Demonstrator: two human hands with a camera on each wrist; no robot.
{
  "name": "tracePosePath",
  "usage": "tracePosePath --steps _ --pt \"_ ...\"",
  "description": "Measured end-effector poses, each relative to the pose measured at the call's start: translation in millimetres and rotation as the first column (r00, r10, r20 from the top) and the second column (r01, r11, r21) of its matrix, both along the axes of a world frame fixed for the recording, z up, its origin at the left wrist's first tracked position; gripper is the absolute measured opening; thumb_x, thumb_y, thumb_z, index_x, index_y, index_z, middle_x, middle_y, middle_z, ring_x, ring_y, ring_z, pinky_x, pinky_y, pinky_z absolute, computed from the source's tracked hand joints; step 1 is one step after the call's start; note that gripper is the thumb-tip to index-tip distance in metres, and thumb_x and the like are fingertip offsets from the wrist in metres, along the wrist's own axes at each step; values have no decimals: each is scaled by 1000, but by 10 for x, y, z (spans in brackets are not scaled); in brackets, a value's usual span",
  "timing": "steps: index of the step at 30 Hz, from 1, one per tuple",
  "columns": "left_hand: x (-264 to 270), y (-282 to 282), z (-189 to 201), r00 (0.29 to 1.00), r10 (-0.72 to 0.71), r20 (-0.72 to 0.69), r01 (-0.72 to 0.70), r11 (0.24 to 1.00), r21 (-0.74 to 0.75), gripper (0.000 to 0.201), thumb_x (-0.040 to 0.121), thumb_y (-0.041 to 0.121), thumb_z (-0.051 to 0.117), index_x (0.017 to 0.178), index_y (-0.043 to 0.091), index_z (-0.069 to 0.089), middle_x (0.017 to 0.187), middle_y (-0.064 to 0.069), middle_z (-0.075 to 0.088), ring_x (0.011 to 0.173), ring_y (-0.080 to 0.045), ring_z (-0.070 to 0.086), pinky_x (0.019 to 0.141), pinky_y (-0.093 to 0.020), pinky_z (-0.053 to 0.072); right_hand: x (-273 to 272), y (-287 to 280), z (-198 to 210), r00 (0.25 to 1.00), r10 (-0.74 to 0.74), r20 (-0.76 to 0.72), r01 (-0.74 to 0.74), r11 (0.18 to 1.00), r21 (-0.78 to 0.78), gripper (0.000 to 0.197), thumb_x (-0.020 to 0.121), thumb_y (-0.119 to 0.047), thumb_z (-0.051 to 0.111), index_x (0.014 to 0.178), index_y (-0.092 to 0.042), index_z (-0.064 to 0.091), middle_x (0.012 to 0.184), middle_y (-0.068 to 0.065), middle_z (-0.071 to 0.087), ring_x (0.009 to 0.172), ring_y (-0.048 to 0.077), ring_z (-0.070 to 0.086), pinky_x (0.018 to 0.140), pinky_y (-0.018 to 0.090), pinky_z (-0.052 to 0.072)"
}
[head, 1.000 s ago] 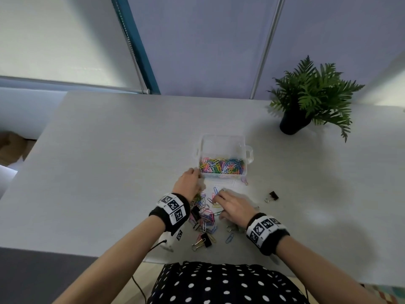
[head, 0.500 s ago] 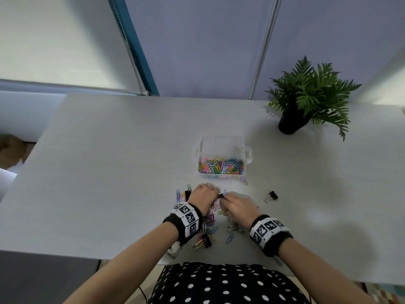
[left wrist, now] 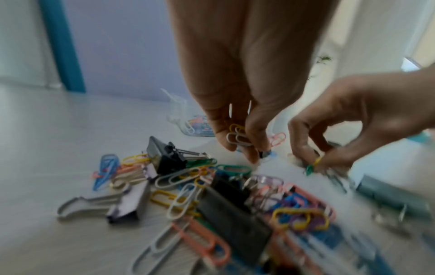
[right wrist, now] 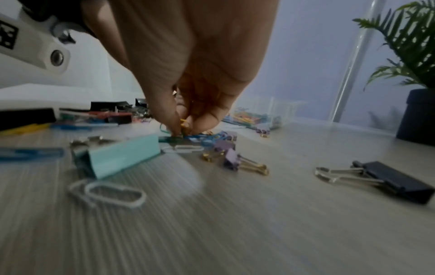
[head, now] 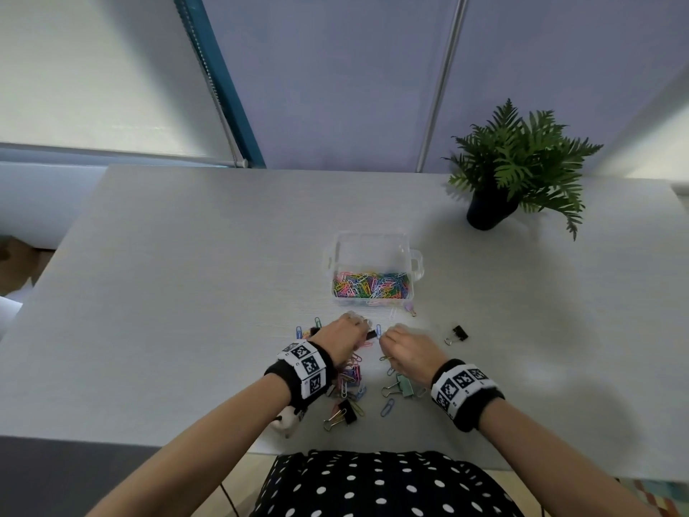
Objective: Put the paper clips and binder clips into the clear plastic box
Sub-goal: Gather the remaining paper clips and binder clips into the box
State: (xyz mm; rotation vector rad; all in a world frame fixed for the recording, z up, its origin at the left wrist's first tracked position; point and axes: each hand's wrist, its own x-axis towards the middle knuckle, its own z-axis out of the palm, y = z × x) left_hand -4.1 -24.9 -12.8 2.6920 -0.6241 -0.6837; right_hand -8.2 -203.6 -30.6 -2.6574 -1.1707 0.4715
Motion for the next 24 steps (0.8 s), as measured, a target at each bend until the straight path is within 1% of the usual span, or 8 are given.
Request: tracePosePath --steps 3,6,10,12,14,17,20,24 --pt "84 75 72 968 190 -165 -217 962 -164 21 84 -8 44 90 7 58 91 -8 66 86 -21 64 81 -32 54 93 -14 6 965 -168 -202 194 974 119 17 73 1 56 72 -14 48 73 2 53 70 18 49 60 32 45" --pt "205 133 249 905 324 -276 -400 870 -289 19 91 -2 43 89 11 57 77 4 62 70 -7 61 63 -14 50 261 -12 143 867 -280 -412 407 876 261 15 79 -2 60 75 -14 53 71 -5 53 63 8 50 64 18 48" --pt "553 192 427 890 423 -168 -455 814 -361 11 91 3 49 92 6 60 82 -3 67 65 -7 60 58 -11 48 603 99 376 832 -403 -380 542 735 407 5 82 -3 63 86 -4 60 77 -3 60 66 4 53 66 7 44" --pt "737 187 453 884 457 -102 -462 820 -338 13 90 0 50 90 5 62 90 -12 71 69 -14 62 62 -15 49 795 135 442 820 -476 -318 572 702 425 7 82 -4 63 89 -2 62 84 7 66 74 14 59 75 18 49" --pt "855 177 448 896 438 -77 -442 859 -259 13 89 2 52 93 5 64 96 -14 71 84 -21 66 75 -23 50 920 151 453 835 -491 -250 551 750 367 8 83 -6 61 90 -3 64 90 12 68 82 23 61 81 35 52" --pt "846 194 412 930 367 -29 -367 921 -132 24 90 12 55 113 9 61 114 -11 66 107 -25 61 96 -31 45 918 148 476 893 -430 -135 449 873 188 13 87 -11 56 97 -8 63 100 10 65 95 24 58 85 40 49" --pt "603 201 416 948 308 76 -290 939 -184 25 91 9 51 115 10 60 114 -11 65 102 -24 62 96 -33 46 725 55 447 953 -292 -77 302 936 182 14 88 -9 52 98 -9 61 102 8 63 96 22 56 84 37 49" --pt "111 78 369 997 75 6 -72 978 -197 22 92 9 49 110 7 62 112 -10 63 97 -20 60 91 -24 47 437 -142 270 983 -101 -151 102 995 -1 25 85 -10 56 110 -13 55 119 4 54 109 19 49 86 27 43"
